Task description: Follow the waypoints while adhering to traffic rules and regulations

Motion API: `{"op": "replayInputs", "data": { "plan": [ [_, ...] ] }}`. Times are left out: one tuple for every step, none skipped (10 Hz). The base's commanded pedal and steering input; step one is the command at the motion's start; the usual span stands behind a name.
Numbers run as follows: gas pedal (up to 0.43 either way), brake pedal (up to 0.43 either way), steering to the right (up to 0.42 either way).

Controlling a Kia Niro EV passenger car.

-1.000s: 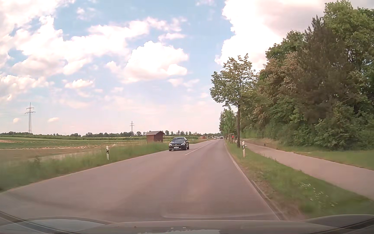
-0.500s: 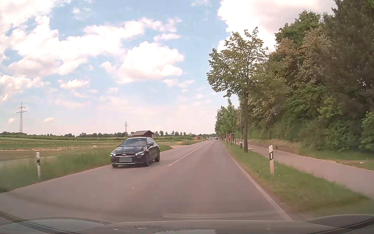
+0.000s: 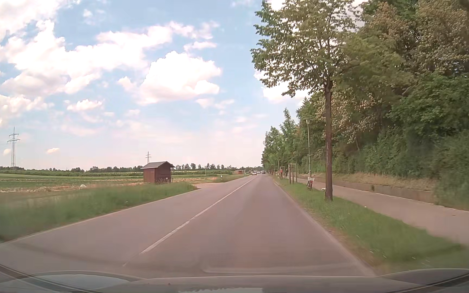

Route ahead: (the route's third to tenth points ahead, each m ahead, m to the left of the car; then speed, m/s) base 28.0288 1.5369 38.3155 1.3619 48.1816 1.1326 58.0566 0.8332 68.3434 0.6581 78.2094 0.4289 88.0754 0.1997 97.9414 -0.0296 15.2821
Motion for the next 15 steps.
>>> {"op": "replayInputs", "data": {
  "plan": [
    [0.169, 0.018, 0.017],
    [0.169, 0.018, 0.016],
    [0.169, 0.018, 0.014],
    [0.169, 0.018, 0.010],
    [0.169, 0.018, 0.009],
    [0.169, 0.018, 0.008],
    [0.177, 0.018, 0.008],
    [0.177, 0.018, 0.008],
    [0.177, 0.018, 0.007],
    [0.177, 0.018, 0.003],
    [0.177, 0.018, 0.003],
    [0.177, 0.018, 0.003],
    [0.177, 0.018, -0.001],
    [0.177, 0.018, -0.002],
    [0.177, 0.018, -0.002]
  ]
}}
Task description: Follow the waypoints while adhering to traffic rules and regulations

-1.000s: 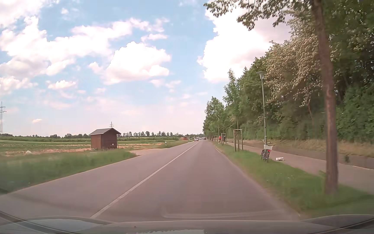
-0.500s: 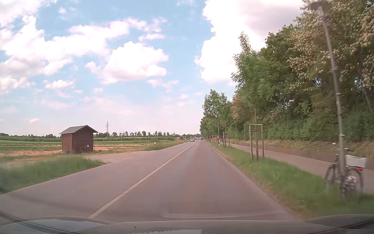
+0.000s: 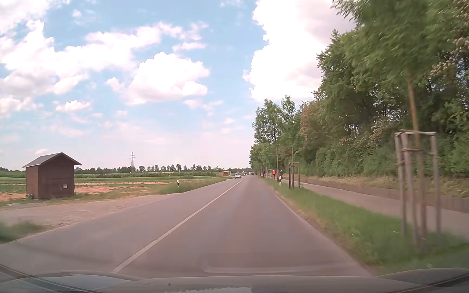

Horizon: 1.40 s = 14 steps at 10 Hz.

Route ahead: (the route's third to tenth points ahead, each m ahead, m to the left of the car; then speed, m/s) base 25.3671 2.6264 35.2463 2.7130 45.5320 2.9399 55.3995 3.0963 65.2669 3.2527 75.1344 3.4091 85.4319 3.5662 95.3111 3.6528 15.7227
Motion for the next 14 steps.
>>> {"op": "replayInputs", "data": {
  "plan": [
    [0.177, 0.018, -0.002],
    [0.177, 0.018, -0.001],
    [0.177, 0.018, 0.000],
    [0.177, 0.018, 0.000],
    [0.177, 0.018, 0.000],
    [0.169, 0.018, 0.000],
    [0.138, 0.018, 0.000],
    [0.118, 0.018, 0.000],
    [0.118, 0.018, 0.000],
    [0.118, 0.018, -0.001],
    [0.118, 0.018, -0.001],
    [0.118, 0.018, -0.001],
    [0.118, 0.018, -0.001],
    [0.118, 0.018, -0.001]
  ]
}}
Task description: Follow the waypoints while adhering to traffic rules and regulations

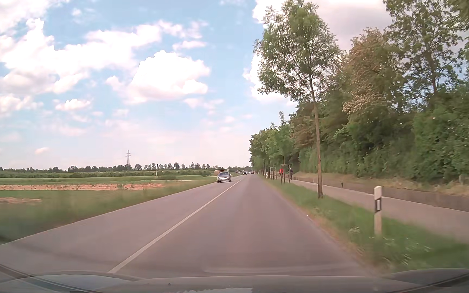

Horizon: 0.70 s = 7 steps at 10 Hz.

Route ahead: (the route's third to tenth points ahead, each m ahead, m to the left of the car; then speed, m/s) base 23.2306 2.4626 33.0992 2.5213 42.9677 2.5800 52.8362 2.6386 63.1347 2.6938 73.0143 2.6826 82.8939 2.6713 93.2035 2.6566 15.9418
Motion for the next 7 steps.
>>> {"op": "replayInputs", "data": {
  "plan": [
    [0.118, 0.018, -0.001],
    [0.118, 0.018, -0.001],
    [0.118, 0.018, -0.003],
    [0.118, 0.018, -0.003],
    [0.118, 0.018, -0.003],
    [0.118, 0.018, -0.002],
    [0.118, 0.018, -0.002]
  ]
}}
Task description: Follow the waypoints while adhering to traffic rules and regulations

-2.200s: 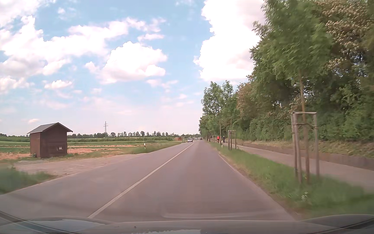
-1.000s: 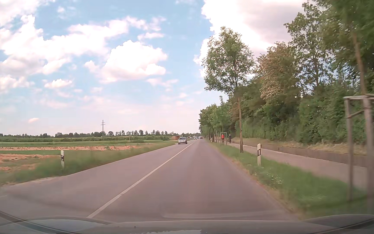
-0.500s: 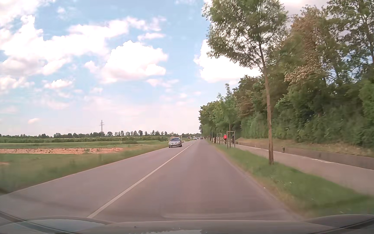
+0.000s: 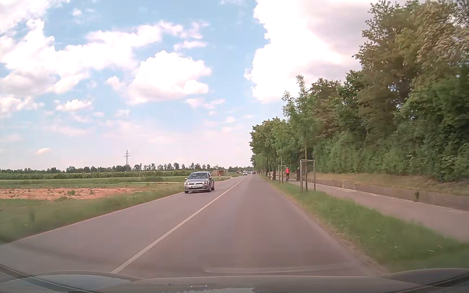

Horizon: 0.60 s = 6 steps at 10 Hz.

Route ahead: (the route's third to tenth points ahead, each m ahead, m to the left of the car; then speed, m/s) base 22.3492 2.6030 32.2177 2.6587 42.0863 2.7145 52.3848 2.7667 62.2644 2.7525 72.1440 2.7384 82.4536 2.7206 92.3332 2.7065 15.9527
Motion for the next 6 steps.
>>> {"op": "replayInputs", "data": {
  "plan": [
    [0.118, 0.018, -0.001],
    [0.118, 0.018, 0.000],
    [0.118, 0.018, 0.000],
    [0.118, 0.018, 0.001],
    [0.118, 0.018, 0.002],
    [0.118, 0.018, 0.001]
  ]
}}
